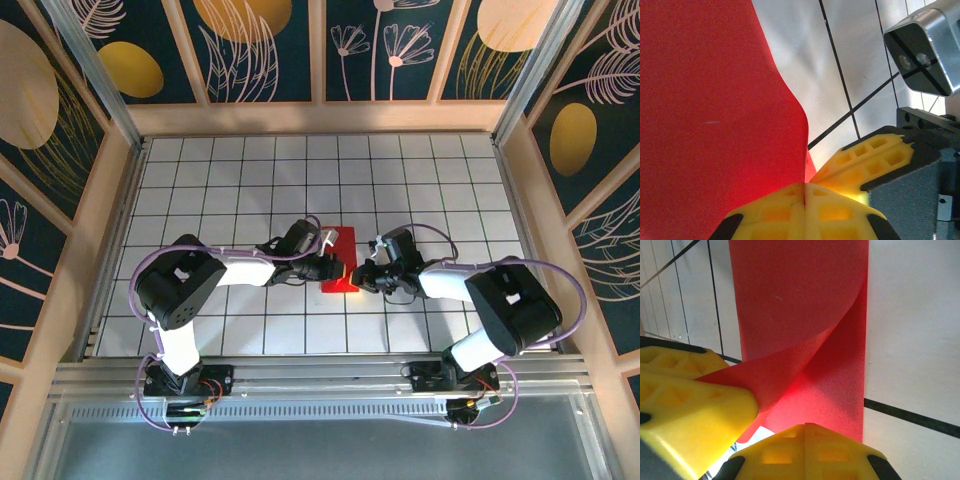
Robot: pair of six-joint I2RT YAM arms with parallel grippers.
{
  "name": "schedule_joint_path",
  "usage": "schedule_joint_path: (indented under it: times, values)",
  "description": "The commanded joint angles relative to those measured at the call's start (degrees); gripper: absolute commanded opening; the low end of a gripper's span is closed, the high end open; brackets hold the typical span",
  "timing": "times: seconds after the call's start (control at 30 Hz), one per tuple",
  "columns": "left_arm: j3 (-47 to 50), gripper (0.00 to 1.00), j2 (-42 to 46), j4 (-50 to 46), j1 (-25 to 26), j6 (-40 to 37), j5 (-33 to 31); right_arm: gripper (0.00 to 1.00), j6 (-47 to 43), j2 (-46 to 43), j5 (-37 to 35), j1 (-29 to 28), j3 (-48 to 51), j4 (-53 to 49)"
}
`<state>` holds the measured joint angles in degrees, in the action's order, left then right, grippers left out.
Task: Fold a paper plane with a square sheet of paper (fold left side to right side)
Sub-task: Fold the triangle a second time at the center of the table.
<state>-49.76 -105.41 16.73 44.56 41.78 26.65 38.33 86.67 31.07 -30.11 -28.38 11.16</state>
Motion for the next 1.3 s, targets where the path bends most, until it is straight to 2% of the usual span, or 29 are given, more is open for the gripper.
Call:
schedule_joint_path:
  times: [0.0, 0.3, 0.63, 1.27]
  values:
    - [0.9, 0.0, -0.2, 1.0, -0.7, 0.5, 0.6, 0.0, -0.1, 1.3, -1.7, -0.5, -1.0, -1.7]
    - [0.3, 0.0, 0.3, -3.8, -1.7, -4.5, -1.3, 0.0, -4.2, 3.2, -5.4, -0.4, -2.6, -11.0]
    - [-2.5, 0.0, -0.2, -9.4, -3.1, -11.3, -5.3, 0.0, -4.8, 3.7, -3.9, -0.4, -2.7, -10.5]
    - [-2.9, 0.0, -1.1, -10.4, -3.3, -13.3, -8.3, 0.0, -4.7, 3.9, -3.0, -0.4, -2.6, -10.0]
